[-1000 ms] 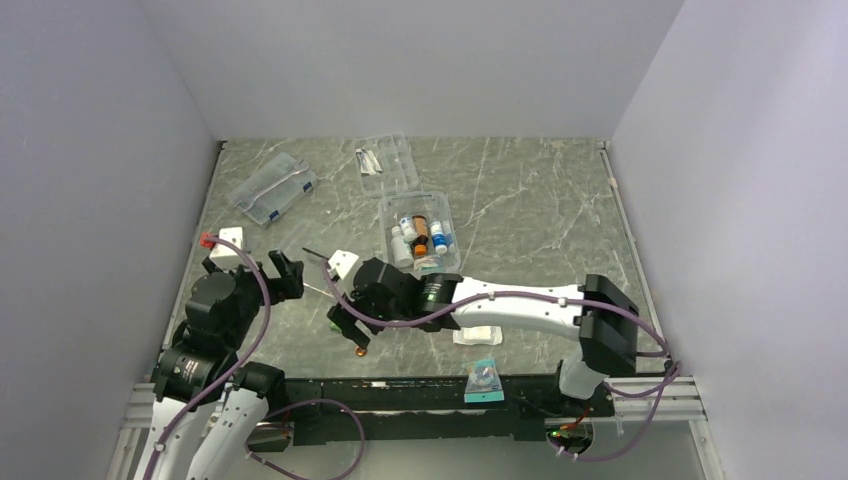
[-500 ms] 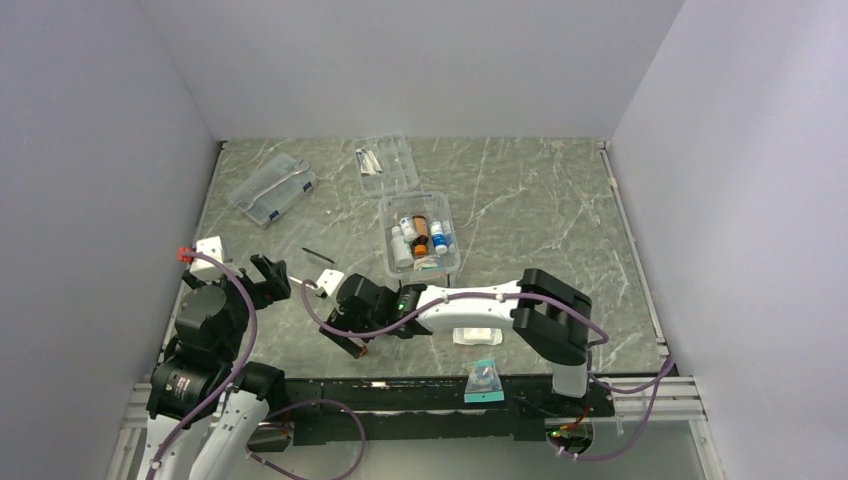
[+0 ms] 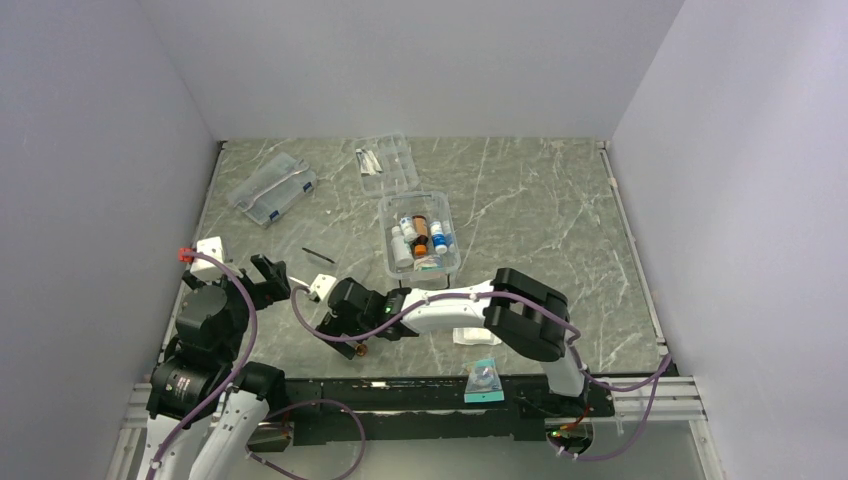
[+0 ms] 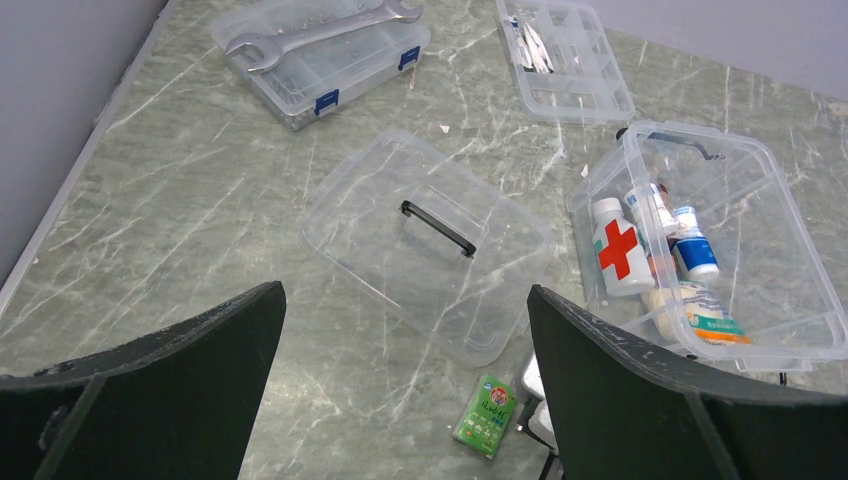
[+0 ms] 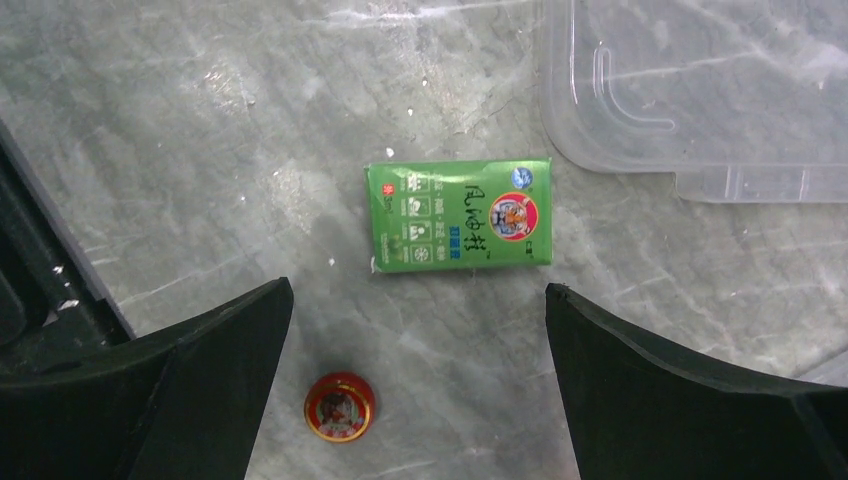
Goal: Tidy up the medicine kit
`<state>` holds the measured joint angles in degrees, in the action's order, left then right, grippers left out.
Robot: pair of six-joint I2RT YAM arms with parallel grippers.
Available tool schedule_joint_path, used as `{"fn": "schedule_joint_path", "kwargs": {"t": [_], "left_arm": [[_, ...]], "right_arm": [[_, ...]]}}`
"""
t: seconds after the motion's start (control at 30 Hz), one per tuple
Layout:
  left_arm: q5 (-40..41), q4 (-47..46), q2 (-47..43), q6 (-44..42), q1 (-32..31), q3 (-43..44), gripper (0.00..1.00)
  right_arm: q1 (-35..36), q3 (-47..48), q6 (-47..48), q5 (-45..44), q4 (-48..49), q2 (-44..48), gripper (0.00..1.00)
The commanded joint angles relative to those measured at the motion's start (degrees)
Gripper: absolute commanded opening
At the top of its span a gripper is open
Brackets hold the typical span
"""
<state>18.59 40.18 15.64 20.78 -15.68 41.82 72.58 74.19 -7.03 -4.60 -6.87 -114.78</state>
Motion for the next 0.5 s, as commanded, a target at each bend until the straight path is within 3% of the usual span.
{"fn": "schedule_joint_path", "kwargs": {"t": [0.0,0.47], "left_arm": [[0.8,-1.0,0.7,0.8,0.0,1.8,0.99],[0.5,-1.2,1.0,0.7,0.1,1.7,0.99]], "right_arm": [[0.1,2.9,1.4,-2.0,3.4,-1.5,1.00],[-2.5,3.3,1.9,1.3,5.4,-3.8,1.00]]}}
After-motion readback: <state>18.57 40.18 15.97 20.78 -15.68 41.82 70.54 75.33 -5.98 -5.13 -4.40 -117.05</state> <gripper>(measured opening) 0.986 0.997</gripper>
